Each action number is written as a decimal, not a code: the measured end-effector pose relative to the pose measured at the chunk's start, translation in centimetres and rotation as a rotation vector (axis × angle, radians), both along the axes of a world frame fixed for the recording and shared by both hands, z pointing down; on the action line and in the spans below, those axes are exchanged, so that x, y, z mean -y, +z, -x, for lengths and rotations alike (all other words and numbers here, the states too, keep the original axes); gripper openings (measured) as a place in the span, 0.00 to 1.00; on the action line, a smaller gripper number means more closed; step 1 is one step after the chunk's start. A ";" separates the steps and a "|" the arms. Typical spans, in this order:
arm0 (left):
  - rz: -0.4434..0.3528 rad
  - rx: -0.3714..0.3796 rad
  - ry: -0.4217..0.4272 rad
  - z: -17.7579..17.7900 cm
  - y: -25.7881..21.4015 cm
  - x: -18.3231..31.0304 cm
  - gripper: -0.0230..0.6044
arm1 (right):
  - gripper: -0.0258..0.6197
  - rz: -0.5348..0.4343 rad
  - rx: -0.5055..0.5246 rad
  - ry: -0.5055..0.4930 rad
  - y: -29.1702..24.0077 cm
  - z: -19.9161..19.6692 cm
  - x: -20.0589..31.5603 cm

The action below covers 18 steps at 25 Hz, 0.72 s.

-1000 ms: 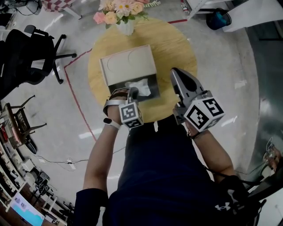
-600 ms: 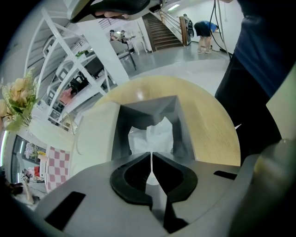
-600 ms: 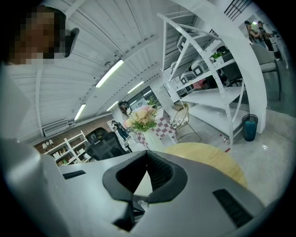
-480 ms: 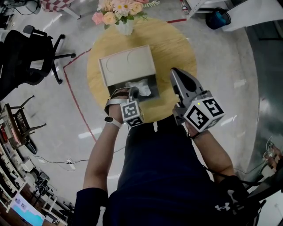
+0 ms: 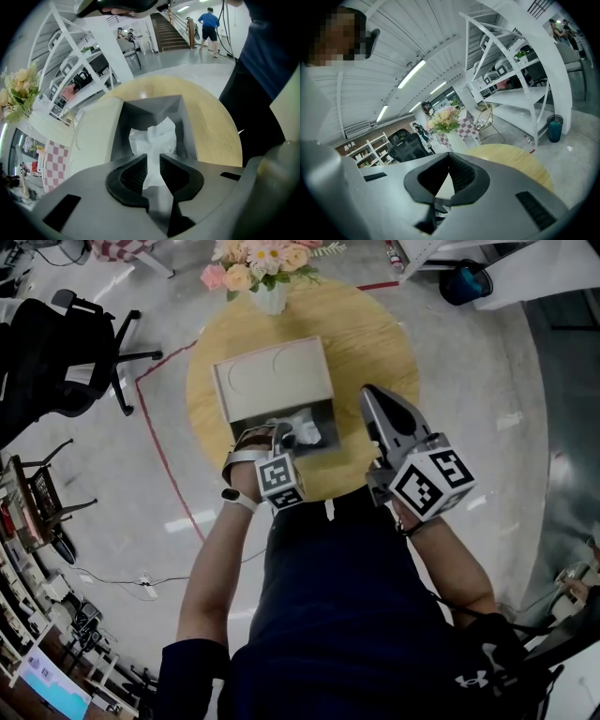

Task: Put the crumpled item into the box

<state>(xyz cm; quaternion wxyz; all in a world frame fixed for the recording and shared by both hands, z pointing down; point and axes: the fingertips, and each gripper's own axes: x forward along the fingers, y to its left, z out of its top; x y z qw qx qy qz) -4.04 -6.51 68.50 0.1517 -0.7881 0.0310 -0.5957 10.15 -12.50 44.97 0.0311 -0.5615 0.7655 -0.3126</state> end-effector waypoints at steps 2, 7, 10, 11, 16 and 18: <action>-0.006 -0.003 -0.003 0.0 -0.2 0.1 0.18 | 0.05 -0.002 -0.001 -0.003 0.0 0.0 0.1; -0.033 -0.021 -0.026 0.1 -1.3 0.6 0.18 | 0.05 -0.009 0.000 -0.009 -0.1 0.1 0.2; -0.060 -0.049 -0.049 0.0 -2.9 1.3 0.18 | 0.05 -0.012 0.001 -0.014 -0.2 0.2 0.3; -0.071 -0.065 -0.063 -0.1 -3.6 1.7 0.18 | 0.05 -0.012 0.002 -0.015 -0.3 0.2 0.3; -0.110 -0.190 -0.202 0.1 -8.1 3.8 0.18 | 0.05 -0.026 -0.002 -0.031 -0.8 0.5 0.3; -0.116 -0.257 -0.271 0.3 -10.2 4.6 0.18 | 0.05 -0.031 -0.002 -0.038 -1.1 0.7 0.4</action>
